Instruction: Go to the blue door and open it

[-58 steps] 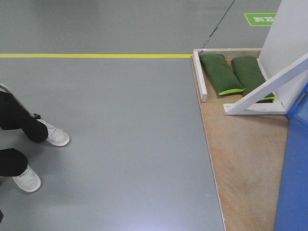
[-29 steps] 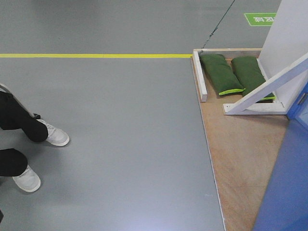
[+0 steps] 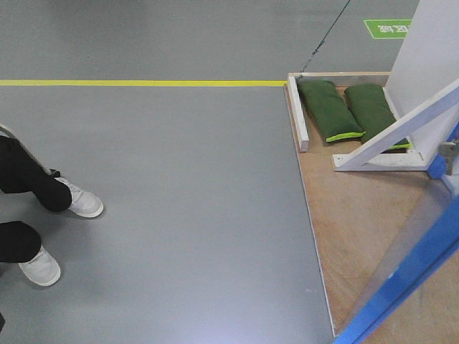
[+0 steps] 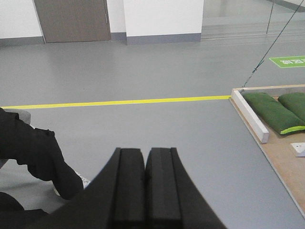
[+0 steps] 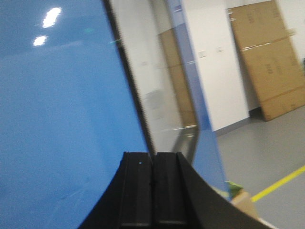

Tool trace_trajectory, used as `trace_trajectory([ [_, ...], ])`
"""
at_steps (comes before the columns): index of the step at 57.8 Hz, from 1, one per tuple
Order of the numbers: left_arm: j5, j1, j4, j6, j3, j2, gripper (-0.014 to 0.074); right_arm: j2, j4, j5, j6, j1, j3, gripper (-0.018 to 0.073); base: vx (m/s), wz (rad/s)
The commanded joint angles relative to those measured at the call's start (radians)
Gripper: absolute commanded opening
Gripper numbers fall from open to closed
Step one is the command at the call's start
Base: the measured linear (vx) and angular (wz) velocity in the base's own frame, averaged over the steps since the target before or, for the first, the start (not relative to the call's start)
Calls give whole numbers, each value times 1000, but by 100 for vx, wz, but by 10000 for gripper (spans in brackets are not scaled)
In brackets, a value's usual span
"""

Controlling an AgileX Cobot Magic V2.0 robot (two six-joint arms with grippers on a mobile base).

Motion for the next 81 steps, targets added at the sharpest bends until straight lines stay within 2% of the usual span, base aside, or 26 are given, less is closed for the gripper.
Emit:
trace_trajectory([
  [1, -85, -7, -2, -7, -26, -13, 73, -30, 35, -31, -8, 81, -32, 12, 0, 0],
  [29, -85, -7, -2, -7, -26, -13, 73, -29, 35, 21, -8, 406, -32, 12, 0, 0],
  [44, -85, -7, -2, -7, -26, -13, 73, -20, 43, 18, -8, 510, -32, 12, 0, 0],
  [81, -85, -7, -2, -7, -26, -13, 73, 36, 45, -17, -8, 522, -32, 12, 0, 0],
])
